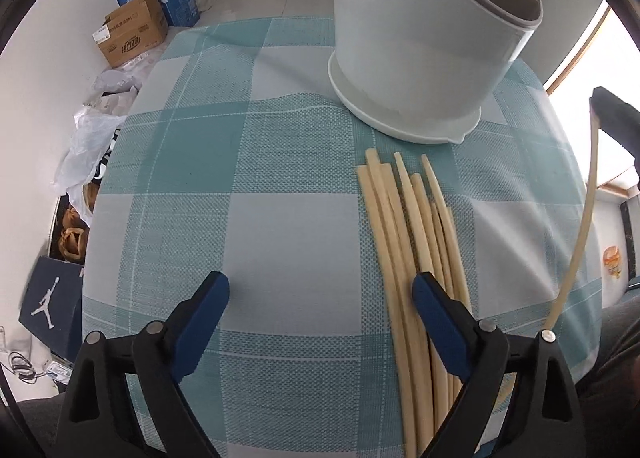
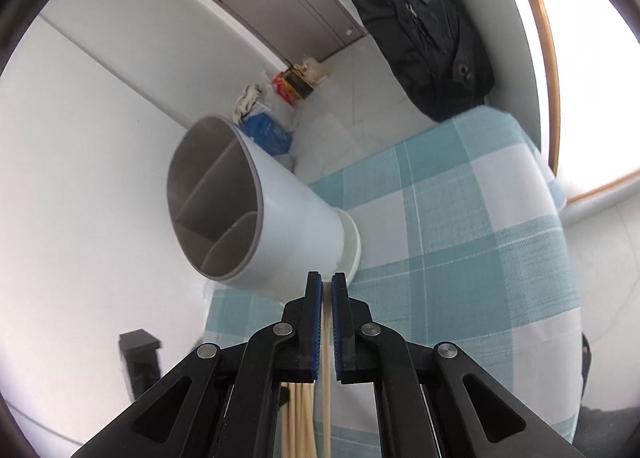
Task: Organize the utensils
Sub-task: 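Close the left gripper on another chopstick while the right gripper holds its chopstick, then lift both held chopsticks and carry them above the white utensil holder, then open both grippers to drop the chopsticks into the holder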
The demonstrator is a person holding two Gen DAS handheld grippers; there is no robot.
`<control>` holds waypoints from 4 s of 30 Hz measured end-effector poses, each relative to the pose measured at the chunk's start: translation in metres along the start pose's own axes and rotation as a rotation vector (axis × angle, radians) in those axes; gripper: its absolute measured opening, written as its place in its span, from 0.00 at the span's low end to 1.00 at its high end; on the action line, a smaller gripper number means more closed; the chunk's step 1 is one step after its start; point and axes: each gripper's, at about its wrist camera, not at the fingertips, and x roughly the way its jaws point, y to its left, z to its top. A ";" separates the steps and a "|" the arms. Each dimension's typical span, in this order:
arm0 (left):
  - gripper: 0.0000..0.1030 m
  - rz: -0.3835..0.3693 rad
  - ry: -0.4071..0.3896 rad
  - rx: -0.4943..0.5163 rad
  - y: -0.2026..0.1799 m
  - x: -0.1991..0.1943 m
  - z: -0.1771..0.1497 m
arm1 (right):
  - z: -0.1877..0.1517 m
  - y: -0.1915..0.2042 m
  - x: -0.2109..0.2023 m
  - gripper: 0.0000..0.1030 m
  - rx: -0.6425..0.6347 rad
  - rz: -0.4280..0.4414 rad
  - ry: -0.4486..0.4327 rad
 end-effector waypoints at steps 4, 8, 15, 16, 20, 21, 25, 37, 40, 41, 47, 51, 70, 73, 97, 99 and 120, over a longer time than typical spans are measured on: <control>0.77 -0.023 0.013 -0.034 0.008 -0.003 0.001 | 0.006 -0.005 -0.001 0.04 0.011 0.012 -0.018; 0.63 -0.023 0.006 -0.024 0.017 -0.008 0.001 | 0.007 -0.007 -0.005 0.04 0.023 0.027 -0.022; 0.60 -0.030 -0.012 -0.086 0.035 -0.002 0.005 | 0.007 -0.002 -0.012 0.04 0.010 0.037 -0.030; 0.60 -0.032 -0.016 -0.098 0.036 -0.002 0.007 | 0.007 -0.002 -0.012 0.04 0.006 0.036 -0.032; 0.60 -0.063 -0.036 -0.122 0.034 -0.002 0.012 | 0.008 0.002 -0.013 0.04 0.000 0.038 -0.034; 0.60 -0.064 -0.033 -0.118 0.032 -0.001 0.015 | 0.008 0.002 -0.013 0.04 -0.001 0.039 -0.033; 0.60 -0.002 -0.006 -0.100 0.026 0.008 0.020 | 0.007 0.003 -0.014 0.04 -0.008 0.036 -0.036; 0.11 0.023 0.007 -0.033 0.020 0.008 0.032 | 0.010 0.010 -0.020 0.04 -0.031 0.036 -0.047; 0.02 -0.042 -0.014 -0.099 0.033 0.009 0.035 | 0.009 0.014 -0.024 0.04 -0.049 0.034 -0.058; 0.02 -0.065 -0.022 -0.126 0.038 0.009 0.035 | 0.009 0.016 -0.025 0.04 -0.058 0.030 -0.063; 0.02 -0.125 -0.138 -0.162 0.029 -0.020 0.032 | 0.002 0.030 -0.035 0.04 -0.130 0.018 -0.105; 0.02 -0.150 -0.249 -0.142 0.021 -0.054 0.025 | -0.004 0.038 -0.038 0.04 -0.155 0.026 -0.123; 0.02 -0.234 -0.503 -0.071 0.030 -0.140 0.027 | -0.001 0.107 -0.067 0.04 -0.356 0.031 -0.262; 0.02 -0.243 -0.548 -0.075 0.027 -0.163 0.031 | 0.009 0.119 -0.078 0.04 -0.376 0.049 -0.288; 0.02 -0.287 -0.788 -0.258 0.053 -0.204 0.127 | 0.127 0.192 -0.062 0.04 -0.549 0.080 -0.497; 0.02 -0.271 -0.799 -0.250 0.051 -0.201 0.134 | 0.132 0.194 -0.053 0.04 -0.559 0.075 -0.507; 0.02 -0.274 -0.777 -0.161 0.045 -0.154 0.149 | 0.133 0.171 0.020 0.07 -0.529 0.073 -0.354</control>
